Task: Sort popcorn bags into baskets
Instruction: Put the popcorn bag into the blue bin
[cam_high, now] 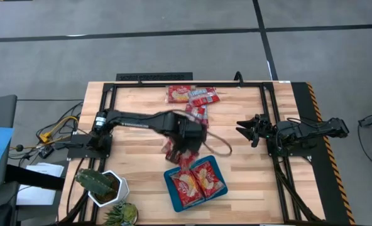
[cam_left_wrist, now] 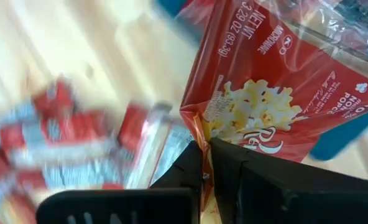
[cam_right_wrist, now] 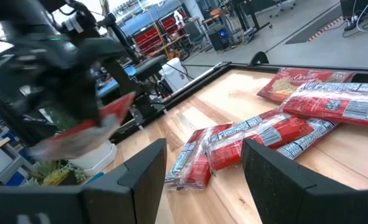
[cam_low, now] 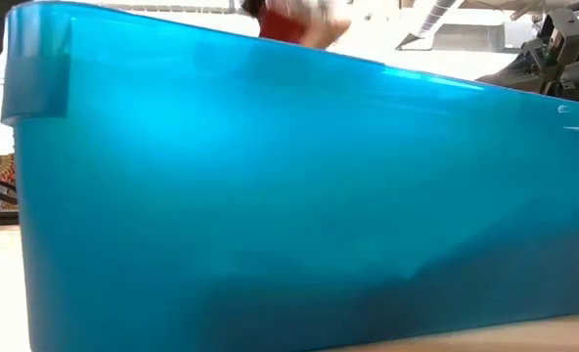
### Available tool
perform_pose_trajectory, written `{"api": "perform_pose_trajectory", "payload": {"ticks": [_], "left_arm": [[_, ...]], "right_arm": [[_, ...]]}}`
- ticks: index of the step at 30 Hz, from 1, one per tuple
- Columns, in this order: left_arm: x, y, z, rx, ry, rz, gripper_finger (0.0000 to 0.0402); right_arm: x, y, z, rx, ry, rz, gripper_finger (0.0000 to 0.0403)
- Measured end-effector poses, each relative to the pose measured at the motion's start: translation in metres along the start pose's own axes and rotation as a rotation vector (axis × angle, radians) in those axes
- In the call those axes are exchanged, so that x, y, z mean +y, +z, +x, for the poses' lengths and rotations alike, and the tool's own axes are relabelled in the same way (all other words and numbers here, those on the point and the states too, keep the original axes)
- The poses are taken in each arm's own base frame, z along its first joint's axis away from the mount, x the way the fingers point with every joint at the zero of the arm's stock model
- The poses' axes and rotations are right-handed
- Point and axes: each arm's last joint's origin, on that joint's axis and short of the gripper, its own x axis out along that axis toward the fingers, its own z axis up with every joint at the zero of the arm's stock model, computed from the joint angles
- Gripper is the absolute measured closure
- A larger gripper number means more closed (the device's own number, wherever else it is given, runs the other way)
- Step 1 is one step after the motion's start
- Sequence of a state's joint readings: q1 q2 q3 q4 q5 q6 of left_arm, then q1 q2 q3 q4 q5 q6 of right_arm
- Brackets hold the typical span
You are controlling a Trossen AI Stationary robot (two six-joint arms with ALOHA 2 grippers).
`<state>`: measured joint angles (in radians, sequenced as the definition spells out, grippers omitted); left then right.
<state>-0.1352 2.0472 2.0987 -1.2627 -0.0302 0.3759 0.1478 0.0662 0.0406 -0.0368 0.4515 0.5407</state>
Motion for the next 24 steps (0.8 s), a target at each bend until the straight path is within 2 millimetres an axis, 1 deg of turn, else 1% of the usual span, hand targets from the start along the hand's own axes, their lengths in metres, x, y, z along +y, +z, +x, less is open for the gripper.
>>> {"api": "perform_pose_trajectory", "payload": {"ticks": [2,5,8,11,13,18,20,24], "left_arm": [[-0.021,0.01,-0.005,-0.033,-0.008,0.094,0.0401],[-0.051,0.022,-0.007,-0.071,-0.025,0.257,0.0401],[-0.071,0.031,-0.003,-0.115,-0.053,0.318,0.0401],[-0.074,0.03,0.009,-0.1,-0.08,0.288,0.0397],[-0.073,0.033,0.017,-0.134,-0.063,0.262,0.0394],[-0.075,0.033,0.028,-0.159,-0.069,0.236,0.0392],[-0.077,0.031,0.034,-0.14,-0.076,0.239,0.0394],[-0.082,0.027,0.042,-0.132,-0.137,0.221,0.0395]], "right_arm": [[0.0,0.0,0.0,0.001,0.001,0.0,0.0168],[0.0,0.0,0.0,0.001,0.001,0.0,0.0168],[0.0,0.0,0.0,0.002,0.003,0.0,0.0168],[0.0,0.0,0.0,0.002,0.004,0.0,0.0168],[0.0,0.0,0.0,0.002,0.004,0.0,0.0168],[0.0,0.0,0.0,0.002,0.004,0.0,0.0168],[0.0,0.0,0.0,0.002,0.004,0.0,0.0168],[0.0,0.0,0.0,0.002,0.004,0.0,0.0168]]}}
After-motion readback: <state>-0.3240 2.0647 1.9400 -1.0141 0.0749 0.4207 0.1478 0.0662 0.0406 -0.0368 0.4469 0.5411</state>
